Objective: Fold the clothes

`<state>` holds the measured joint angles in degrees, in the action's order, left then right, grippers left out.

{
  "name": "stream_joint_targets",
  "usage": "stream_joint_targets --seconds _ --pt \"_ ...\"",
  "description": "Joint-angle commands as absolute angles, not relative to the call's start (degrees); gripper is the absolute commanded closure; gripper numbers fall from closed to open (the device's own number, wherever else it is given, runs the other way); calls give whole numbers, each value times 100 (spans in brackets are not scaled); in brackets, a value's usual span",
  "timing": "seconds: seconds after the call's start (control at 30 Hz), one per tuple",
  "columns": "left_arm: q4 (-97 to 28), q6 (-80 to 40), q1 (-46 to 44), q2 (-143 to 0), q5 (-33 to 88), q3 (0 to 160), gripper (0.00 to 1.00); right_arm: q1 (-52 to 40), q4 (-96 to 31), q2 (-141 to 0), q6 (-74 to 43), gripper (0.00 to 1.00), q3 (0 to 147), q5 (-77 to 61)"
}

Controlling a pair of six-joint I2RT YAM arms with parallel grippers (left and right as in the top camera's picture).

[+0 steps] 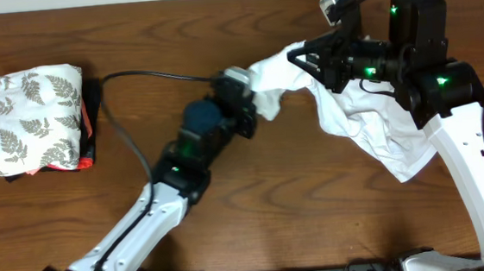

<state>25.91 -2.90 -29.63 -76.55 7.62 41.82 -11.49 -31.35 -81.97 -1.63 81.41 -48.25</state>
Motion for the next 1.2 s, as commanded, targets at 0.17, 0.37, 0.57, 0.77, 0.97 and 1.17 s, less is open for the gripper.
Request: stream_joint_targets --seconds 0.17,0.37,0.57,0.77,0.97,1.17 --pt "2331 -167 -2364 -7415 443 4224 94 -1116 -3367 -8036 -169 30 8154 -4230" --pt "1848 318 -2158 -7415 224 4224 94 -1114 -4134 -8036 -82 1 8154 -3079" --pt "1282 799 -1990 -7415 163 4224 94 -1116 -5450 -8044 89 1 8152 -1505" --pt "814 819 -1900 -7415 -294 4224 94 -1118 -6272 -8130 40 1 8038 -1225" --pt "902 816 -1892 -7415 -1492 4224 94 -1140 -6541 -8204 -344 40 7550 -1507" --pt "1059 814 -1892 -7415 -1616 4224 94 -1253 -6403 -8265 -854 47 6593 -1702"
